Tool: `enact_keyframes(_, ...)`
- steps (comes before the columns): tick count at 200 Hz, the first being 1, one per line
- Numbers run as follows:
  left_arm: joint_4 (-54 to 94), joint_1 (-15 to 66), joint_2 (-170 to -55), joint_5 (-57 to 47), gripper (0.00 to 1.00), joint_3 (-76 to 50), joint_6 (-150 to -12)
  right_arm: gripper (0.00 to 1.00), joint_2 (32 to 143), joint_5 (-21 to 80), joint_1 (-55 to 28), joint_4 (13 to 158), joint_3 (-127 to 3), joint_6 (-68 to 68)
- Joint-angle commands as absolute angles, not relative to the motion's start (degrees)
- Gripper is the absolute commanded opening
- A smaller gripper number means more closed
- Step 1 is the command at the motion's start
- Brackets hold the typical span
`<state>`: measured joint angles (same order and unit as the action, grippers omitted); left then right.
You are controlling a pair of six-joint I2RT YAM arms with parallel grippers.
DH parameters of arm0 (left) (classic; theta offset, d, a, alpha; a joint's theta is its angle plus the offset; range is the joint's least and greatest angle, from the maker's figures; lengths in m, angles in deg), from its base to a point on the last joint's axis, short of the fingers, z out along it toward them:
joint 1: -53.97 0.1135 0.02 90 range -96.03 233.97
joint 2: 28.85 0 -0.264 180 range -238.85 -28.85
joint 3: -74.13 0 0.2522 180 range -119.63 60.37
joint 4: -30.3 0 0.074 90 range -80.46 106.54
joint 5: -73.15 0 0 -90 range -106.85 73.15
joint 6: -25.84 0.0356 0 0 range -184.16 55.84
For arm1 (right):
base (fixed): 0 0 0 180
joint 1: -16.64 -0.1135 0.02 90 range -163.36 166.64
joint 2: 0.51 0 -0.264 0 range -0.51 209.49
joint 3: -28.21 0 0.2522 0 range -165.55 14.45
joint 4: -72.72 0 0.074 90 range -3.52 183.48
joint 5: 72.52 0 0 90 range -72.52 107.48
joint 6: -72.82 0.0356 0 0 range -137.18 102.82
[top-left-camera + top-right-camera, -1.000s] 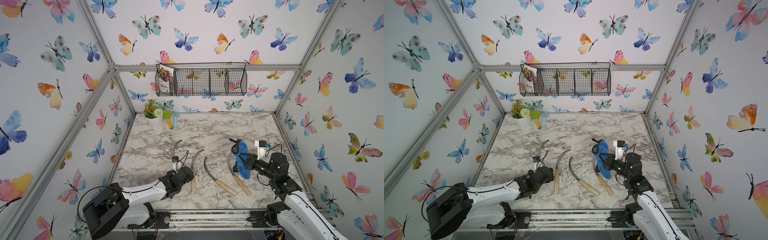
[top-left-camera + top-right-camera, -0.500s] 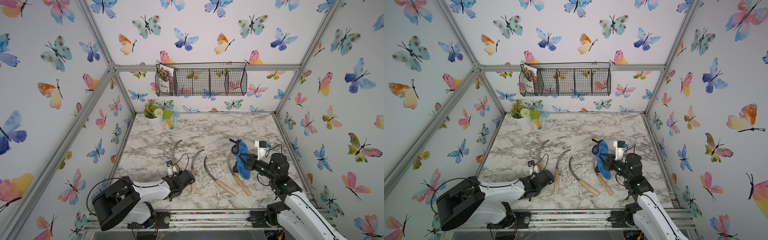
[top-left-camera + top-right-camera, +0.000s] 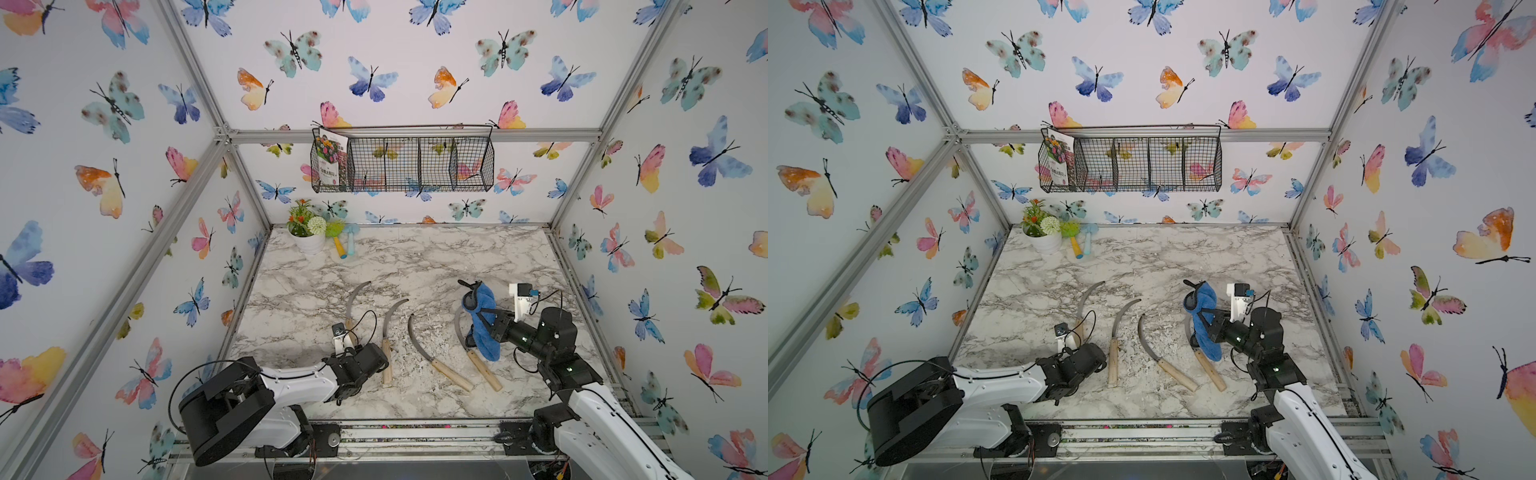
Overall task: Wipe small sickles with rags
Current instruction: Pick up the small sickle from the center of the board.
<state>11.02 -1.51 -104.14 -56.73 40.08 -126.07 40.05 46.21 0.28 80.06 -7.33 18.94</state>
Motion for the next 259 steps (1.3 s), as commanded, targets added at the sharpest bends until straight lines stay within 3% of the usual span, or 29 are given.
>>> enact_keyframes(1, 9.5, -3.05, -104.96, -54.99, 0.45, 40.77, -124.95, 0.02, 39.26, 47.28, 0.3, 78.74, -6.84, 19.56)
enact_keyframes(118, 12.15, -3.25, -109.11, -55.59, 0.29, 40.34, -122.93, 0.02, 38.71, 47.72, 0.3, 78.79, -6.49, 20.18)
enact_keyframes(182, 5.19, -3.07, -104.06, -59.09, 0.02, 35.56, -119.42, 0.02, 38.17, 46.72, 0.3, 79.43, -6.73, 20.34)
enact_keyframes(217, 15.07, -2.63, -99.57, -58.26, 0.0, 31.96, -102.66, 0.02, 38.65, 45.83, 0.25, 82.22, -9.09, 22.69)
enact_keyframes(259, 29.94, 6.63, -98.82, -39.19, 0.0, 26.56, -82.63, 0.02, 36.99, 47.08, 0.3, 93.25, -16.18, 25.73)
